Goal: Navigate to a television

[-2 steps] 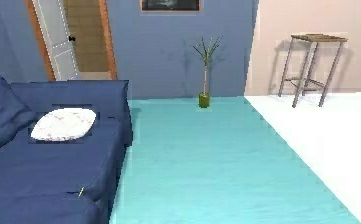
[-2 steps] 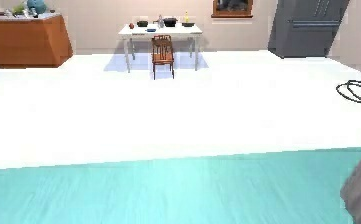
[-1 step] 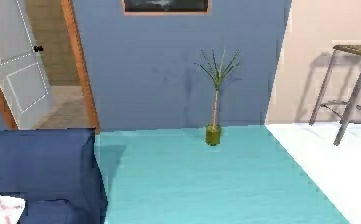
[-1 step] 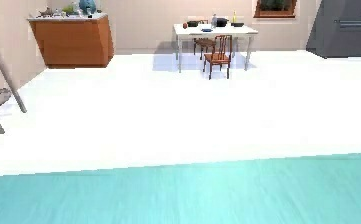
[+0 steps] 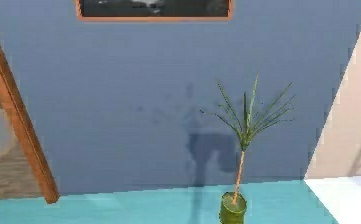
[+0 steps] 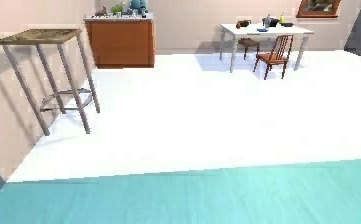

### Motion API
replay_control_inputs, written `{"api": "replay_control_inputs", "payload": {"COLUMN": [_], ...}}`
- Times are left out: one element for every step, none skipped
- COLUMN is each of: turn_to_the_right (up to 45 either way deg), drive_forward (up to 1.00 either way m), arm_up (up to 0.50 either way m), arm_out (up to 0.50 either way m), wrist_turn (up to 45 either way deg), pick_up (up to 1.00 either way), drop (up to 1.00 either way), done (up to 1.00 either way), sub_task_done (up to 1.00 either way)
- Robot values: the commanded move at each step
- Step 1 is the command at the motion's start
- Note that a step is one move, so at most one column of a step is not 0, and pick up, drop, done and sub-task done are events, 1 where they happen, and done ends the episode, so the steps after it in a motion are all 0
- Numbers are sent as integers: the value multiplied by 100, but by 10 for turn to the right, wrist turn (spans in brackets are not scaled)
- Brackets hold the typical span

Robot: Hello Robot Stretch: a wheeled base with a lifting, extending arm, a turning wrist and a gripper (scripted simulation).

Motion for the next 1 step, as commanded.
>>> {"api": "replay_control_inputs", "payload": {"turn_to_the_right": [-60], "drive_forward": [0], "arm_up": [0], "arm_out": [0], "wrist_turn": [0], "pick_up": [0], "drop": [0], "done": [0], "sub_task_done": [0]}}
